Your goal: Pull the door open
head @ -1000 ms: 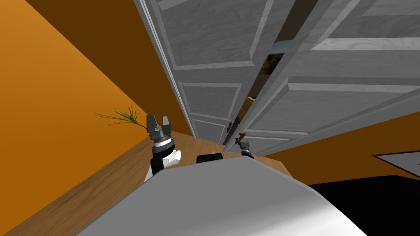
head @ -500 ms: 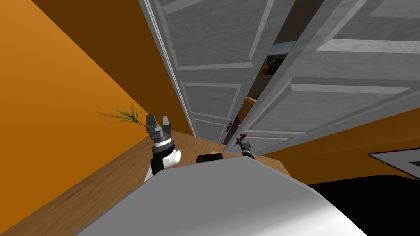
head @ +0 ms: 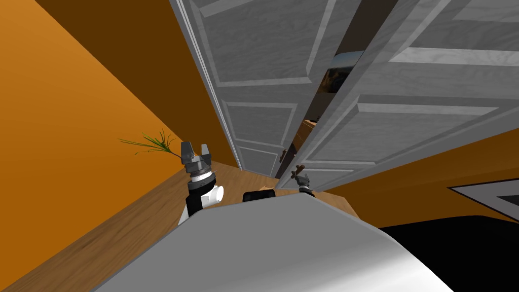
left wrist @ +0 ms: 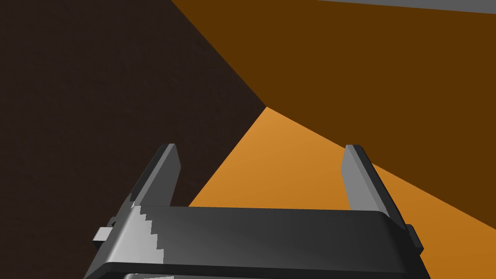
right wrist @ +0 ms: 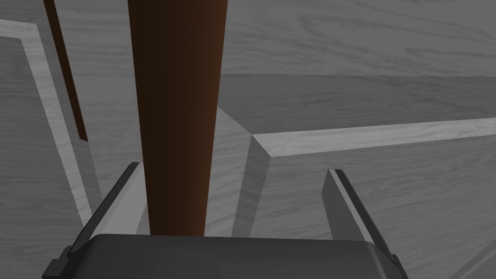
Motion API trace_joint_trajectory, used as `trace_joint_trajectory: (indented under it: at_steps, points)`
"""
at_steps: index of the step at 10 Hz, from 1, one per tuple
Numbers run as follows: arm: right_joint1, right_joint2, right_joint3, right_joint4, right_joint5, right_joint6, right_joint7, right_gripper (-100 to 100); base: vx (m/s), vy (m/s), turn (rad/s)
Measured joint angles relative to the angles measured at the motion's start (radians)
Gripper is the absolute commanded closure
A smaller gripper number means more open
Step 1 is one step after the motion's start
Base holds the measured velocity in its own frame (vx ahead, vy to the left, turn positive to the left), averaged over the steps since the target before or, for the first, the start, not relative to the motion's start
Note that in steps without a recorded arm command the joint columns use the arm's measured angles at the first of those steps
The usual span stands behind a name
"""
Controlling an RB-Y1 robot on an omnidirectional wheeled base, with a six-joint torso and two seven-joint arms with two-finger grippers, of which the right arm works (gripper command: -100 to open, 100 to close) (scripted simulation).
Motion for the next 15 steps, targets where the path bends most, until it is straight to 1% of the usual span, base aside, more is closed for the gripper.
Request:
trace_joint_trajectory:
  at_steps: [1,2,3,4,5,6,7,8,10,11,12,13,15]
  points:
    - [-0.021,0.0,0.008,0.041,0.007,-0.02,-0.021,100,-0.022,0.01,-0.012]
    - [-0.015,0.002,0.008,0.048,0.01,-0.033,-0.028,100,-0.037,0.007,-0.021]
    - [-0.008,0.005,0.003,0.038,0.007,-0.03,-0.018,100,-0.029,0.011,-0.009]
    - [0.009,0.004,-0.004,0.006,0.001,-0.014,0.001,100,-0.007,-0.002,0.003]
    - [0.005,0.001,0.0,0.013,0.003,-0.013,-0.004,100,0.001,-0.004,0.014]
    - [-0.008,0.008,0.003,0.039,0.008,-0.028,-0.012,100,0.006,-0.011,0.007]
    - [-0.017,0.007,0.009,0.063,0.012,-0.039,-0.026,100,0.0,0.0,0.0]
    - [-0.021,0.007,0.009,0.069,0.011,-0.038,-0.029,100,0.006,0.008,-0.002]
    - [-0.019,0.004,0.009,0.07,0.011,-0.038,-0.034,100,0.0,0.0,0.0]
    - [-0.004,0.005,0.002,0.035,0.005,-0.024,-0.015,100,-0.117,-0.023,0.192]
    - [-0.004,0.001,0.018,0.018,0.015,-0.03,-0.019,100,-0.18,-0.062,0.274]
    - [-0.01,-0.006,0.036,0.01,0.027,-0.043,-0.037,100,-0.206,-0.062,0.222]
    - [-0.016,-0.025,0.069,0.006,0.048,-0.065,-0.071,100,-0.229,-0.068,0.172]
